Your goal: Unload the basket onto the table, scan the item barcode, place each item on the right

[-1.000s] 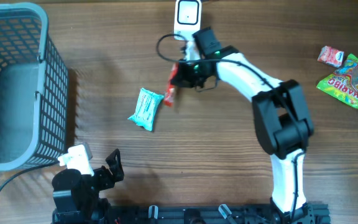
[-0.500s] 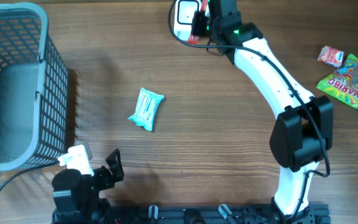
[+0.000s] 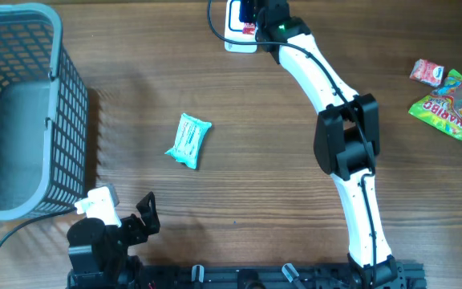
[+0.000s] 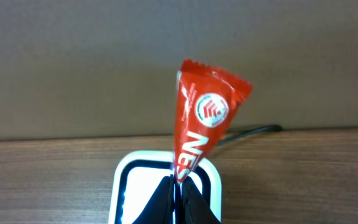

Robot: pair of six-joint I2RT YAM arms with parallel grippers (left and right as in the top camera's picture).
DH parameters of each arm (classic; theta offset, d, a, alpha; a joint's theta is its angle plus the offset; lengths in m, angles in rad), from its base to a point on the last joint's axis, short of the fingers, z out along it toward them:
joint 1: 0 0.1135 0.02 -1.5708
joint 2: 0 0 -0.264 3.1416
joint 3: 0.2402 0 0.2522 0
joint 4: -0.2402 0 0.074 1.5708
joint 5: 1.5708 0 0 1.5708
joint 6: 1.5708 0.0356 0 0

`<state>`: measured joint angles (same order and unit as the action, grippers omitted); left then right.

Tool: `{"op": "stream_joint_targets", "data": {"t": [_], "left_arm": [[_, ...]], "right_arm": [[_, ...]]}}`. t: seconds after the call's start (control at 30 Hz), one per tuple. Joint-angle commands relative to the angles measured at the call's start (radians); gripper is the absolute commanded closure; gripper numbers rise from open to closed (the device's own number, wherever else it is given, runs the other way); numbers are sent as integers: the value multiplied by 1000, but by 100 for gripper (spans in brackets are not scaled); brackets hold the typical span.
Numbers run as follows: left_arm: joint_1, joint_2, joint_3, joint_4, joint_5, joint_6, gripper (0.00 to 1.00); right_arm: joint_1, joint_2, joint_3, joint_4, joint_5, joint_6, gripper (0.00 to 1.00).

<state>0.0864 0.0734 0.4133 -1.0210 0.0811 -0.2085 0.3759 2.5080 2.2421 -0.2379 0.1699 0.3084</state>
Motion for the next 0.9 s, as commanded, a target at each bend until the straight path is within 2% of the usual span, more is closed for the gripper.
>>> {"op": "stream_joint_targets", "data": {"t": [0.0,0.13,0.3,0.33,0.37,0.4,0.47,0.5,0.63,0.73,0.87], "left_arm": [[5,-7,-3,3,15,-9,0],[5,-7,-3,3,15,-9,0],[5,-7,-3,3,15,-9,0],[5,-7,-3,3,15,-9,0],[5,-7,-3,3,15,-9,0],[5,-7,-3,3,15,-9,0],[5,-7,-3,3,15,-9,0],[5,-7,-3,3,15,-9,0],[5,-7,-3,3,15,-9,0],[5,-7,-3,3,15,-9,0],[5,-7,-3,3,15,-9,0]], "right_arm": [[-4,21,44,29,34,9,94],[-14,21,102,-11,41,18,95],[-68,-1,307,-330,-24,58,95],[-73,-6,328,-387,-72,44,85],[-74,-6,332,-425,-111,-6,56],[-72,-6,331,-460,-119,-42,32],[-63,5,323,-546,-120,-105,3],[-55,9,310,-591,-121,-139,1],[-14,10,281,-744,-143,-260,0],[20,10,280,-829,-192,-409,0],[38,26,198,-894,-354,-607,0]]}}
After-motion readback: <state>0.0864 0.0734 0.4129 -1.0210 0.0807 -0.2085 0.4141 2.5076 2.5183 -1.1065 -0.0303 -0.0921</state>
